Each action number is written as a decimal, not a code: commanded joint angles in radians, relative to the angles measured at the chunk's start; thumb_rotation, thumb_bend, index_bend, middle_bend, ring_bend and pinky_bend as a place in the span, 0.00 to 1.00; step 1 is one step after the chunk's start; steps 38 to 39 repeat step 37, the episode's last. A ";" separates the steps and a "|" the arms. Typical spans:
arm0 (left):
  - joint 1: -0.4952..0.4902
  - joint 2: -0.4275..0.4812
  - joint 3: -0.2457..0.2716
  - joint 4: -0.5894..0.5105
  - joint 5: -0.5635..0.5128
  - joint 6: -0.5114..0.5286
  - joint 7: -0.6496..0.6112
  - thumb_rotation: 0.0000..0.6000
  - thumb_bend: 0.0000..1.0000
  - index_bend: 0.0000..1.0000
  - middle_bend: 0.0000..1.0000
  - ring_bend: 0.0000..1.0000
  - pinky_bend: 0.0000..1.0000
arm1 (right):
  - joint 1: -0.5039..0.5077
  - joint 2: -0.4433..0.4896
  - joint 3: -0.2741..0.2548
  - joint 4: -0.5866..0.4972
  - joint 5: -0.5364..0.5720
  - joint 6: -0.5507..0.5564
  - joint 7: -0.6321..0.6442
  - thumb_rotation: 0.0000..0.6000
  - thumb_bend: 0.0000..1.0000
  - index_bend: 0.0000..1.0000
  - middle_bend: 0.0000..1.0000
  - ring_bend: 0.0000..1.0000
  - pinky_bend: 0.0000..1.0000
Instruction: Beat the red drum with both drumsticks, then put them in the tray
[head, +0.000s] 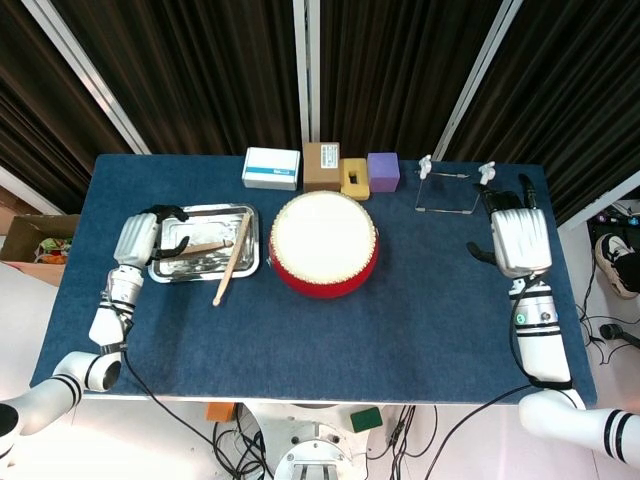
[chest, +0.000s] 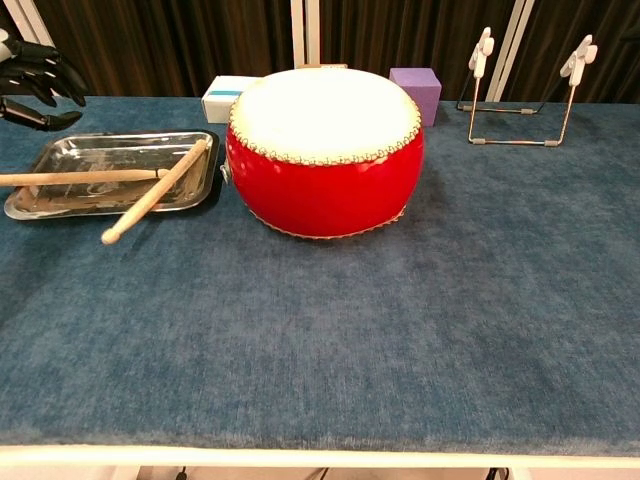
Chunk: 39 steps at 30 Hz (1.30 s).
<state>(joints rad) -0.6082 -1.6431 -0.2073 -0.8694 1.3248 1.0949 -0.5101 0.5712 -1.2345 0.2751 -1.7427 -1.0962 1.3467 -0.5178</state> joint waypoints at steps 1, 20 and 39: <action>0.008 0.011 -0.007 0.002 -0.016 -0.011 0.016 1.00 0.31 0.38 0.39 0.29 0.32 | -0.002 0.001 0.000 -0.003 -0.004 0.002 -0.001 1.00 0.00 0.21 0.38 0.29 0.10; 0.254 0.419 -0.014 -0.472 -0.174 0.130 0.319 1.00 0.28 0.29 0.31 0.26 0.31 | -0.172 0.193 -0.120 -0.013 -0.166 0.013 0.270 1.00 0.15 0.15 0.28 0.12 0.11; 0.513 0.484 0.159 -0.699 0.034 0.486 0.524 1.00 0.28 0.29 0.31 0.26 0.28 | -0.408 0.187 -0.235 0.105 -0.365 0.222 0.549 1.00 0.18 0.08 0.22 0.10 0.11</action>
